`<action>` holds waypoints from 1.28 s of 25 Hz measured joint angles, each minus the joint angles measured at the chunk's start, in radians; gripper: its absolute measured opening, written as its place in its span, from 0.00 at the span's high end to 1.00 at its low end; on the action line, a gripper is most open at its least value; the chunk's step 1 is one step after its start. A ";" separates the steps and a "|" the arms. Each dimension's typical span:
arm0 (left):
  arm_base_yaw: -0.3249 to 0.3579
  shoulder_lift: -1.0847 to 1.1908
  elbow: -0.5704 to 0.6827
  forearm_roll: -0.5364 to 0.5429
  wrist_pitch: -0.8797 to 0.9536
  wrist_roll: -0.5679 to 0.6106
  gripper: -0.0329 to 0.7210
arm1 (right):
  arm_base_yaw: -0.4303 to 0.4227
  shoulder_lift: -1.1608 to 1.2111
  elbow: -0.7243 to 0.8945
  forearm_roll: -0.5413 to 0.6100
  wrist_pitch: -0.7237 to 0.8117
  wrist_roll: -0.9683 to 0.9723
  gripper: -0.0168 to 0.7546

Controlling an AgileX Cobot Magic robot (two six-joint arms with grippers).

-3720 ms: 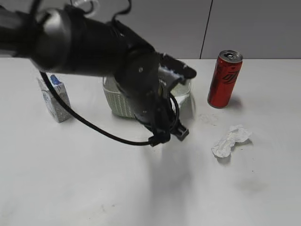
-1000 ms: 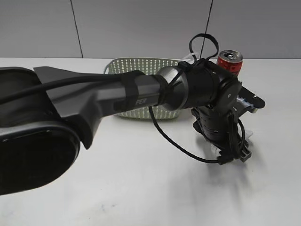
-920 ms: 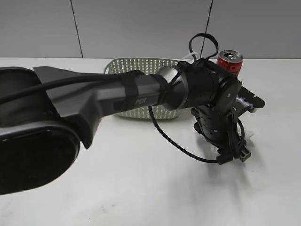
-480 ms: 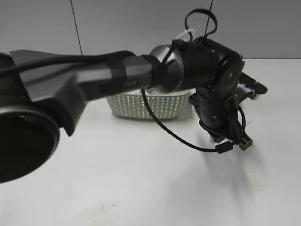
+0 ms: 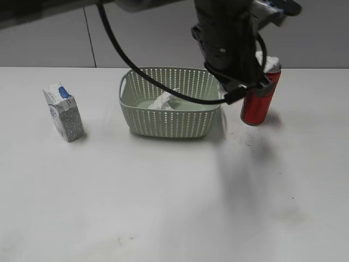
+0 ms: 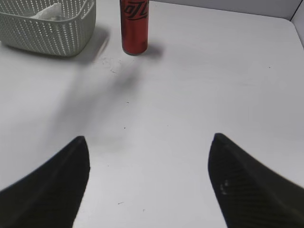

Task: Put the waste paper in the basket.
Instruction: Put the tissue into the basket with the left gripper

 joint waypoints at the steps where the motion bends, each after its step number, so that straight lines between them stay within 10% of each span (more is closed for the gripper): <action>1: 0.019 -0.004 0.000 0.030 0.009 0.000 0.97 | 0.000 0.000 0.000 0.000 0.000 0.000 0.22; 15: 0.343 0.075 -0.001 -0.098 0.043 0.012 0.92 | 0.000 0.000 0.000 0.000 0.000 0.000 0.22; 19: 0.347 0.120 -0.001 -0.130 0.043 0.016 0.66 | 0.000 0.000 0.000 0.000 0.000 0.000 0.22; 23: 0.347 0.130 -0.001 -0.148 0.053 0.016 0.19 | 0.000 0.000 0.000 0.000 0.000 0.000 0.22; 32: 0.363 0.079 0.001 -0.154 0.109 0.016 0.11 | 0.000 0.000 0.000 0.000 0.000 0.000 0.22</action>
